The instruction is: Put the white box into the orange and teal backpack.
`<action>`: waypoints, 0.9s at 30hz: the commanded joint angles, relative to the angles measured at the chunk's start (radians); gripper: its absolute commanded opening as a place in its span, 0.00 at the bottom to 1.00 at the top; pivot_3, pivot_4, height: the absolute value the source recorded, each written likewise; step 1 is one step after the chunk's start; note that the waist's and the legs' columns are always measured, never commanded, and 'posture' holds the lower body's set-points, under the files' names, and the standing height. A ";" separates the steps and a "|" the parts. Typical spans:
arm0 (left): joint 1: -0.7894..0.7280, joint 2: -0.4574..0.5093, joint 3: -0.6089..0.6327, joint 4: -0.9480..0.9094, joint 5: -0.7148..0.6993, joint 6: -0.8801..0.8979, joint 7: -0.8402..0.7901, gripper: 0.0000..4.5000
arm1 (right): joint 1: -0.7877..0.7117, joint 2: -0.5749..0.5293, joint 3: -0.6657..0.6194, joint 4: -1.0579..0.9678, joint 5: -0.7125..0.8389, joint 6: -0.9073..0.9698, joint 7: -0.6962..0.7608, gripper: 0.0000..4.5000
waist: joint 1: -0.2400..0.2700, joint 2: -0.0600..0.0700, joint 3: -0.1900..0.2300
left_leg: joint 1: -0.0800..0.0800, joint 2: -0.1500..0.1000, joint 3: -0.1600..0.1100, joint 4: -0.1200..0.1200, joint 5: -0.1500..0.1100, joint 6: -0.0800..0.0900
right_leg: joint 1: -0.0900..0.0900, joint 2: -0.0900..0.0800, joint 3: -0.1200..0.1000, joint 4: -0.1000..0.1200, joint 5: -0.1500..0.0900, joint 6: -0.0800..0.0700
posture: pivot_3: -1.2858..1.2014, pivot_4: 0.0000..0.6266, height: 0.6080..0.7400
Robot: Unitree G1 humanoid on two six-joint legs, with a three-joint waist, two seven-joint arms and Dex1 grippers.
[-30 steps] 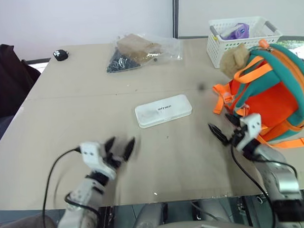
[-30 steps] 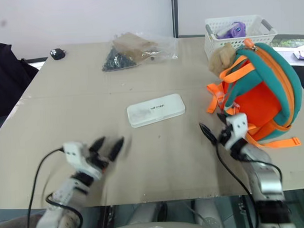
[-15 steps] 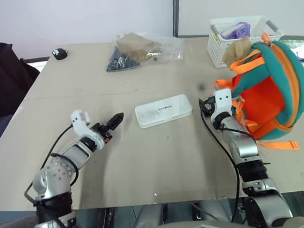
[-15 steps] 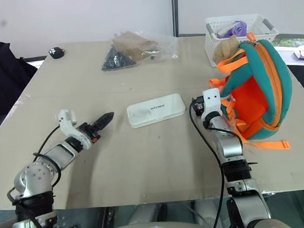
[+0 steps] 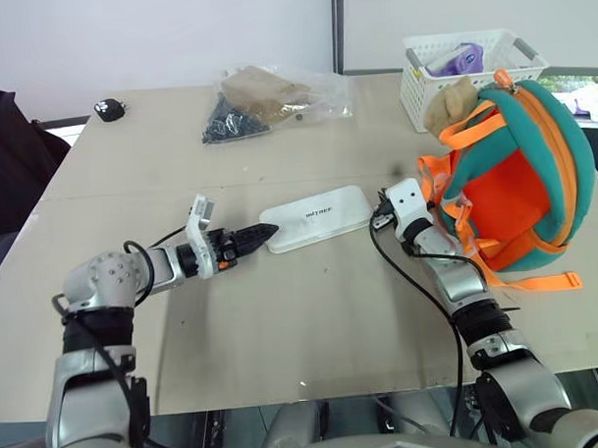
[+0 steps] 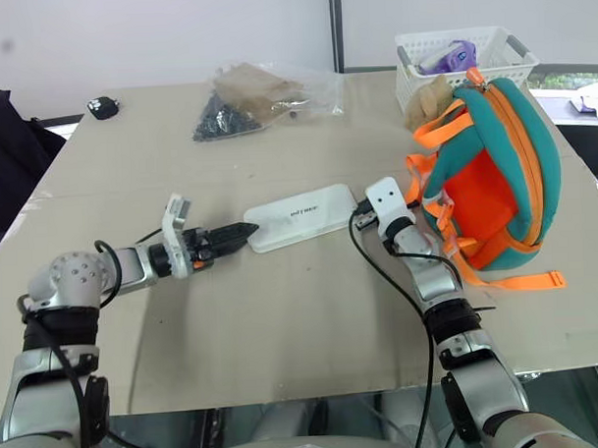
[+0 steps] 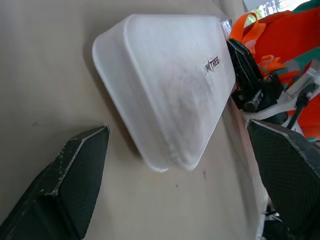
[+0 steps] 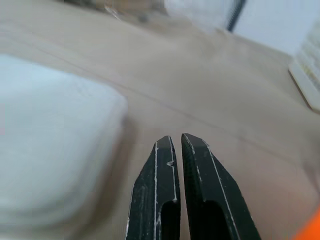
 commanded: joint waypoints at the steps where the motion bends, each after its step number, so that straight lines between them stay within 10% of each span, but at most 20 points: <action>1: -0.033 -0.036 -0.016 0.109 0.041 0.060 -0.027 1.00 | -0.033 0.015 0.018 0.003 -0.008 -0.067 0.030 0.02 | -0.001 0.000 0.000 | 0.000 0.000 0.000 0.000 0.000 0.000 | 0.000 0.000 0.000 0.000 0.000 0.000 | 0.52 0.24 1.00; 13: -0.074 -0.090 0.020 0.189 0.112 0.092 -0.091 1.00 | 0.015 0.041 0.034 -0.025 0.034 -0.127 0.153 0.02 | 0.002 0.000 -0.001 | 0.000 -0.001 -0.003 0.001 0.000 -0.001 | 0.001 -0.004 -0.002 0.000 0.000 0.000 | 0.52 0.24 1.00; 20: -0.070 -0.087 0.019 0.201 0.157 0.076 -0.117 1.00 | -0.082 -0.005 -0.085 0.068 -0.073 -0.050 -0.177 0.02 | 0.002 0.000 -0.001 | 0.000 -0.002 -0.003 0.000 0.001 -0.001 | 0.001 -0.005 -0.002 0.000 0.000 0.000 | 0.52 0.24 1.00; 27: -0.081 -0.097 0.015 0.214 0.191 0.067 -0.142 1.00 | -0.049 0.009 -0.020 0.017 0.044 0.053 0.134 0.02 | -0.002 0.001 -0.002 | 0.000 -0.001 -0.003 0.000 0.001 -0.001 | 0.002 -0.005 -0.002 0.000 0.000 0.000 | 0.52 0.24 1.00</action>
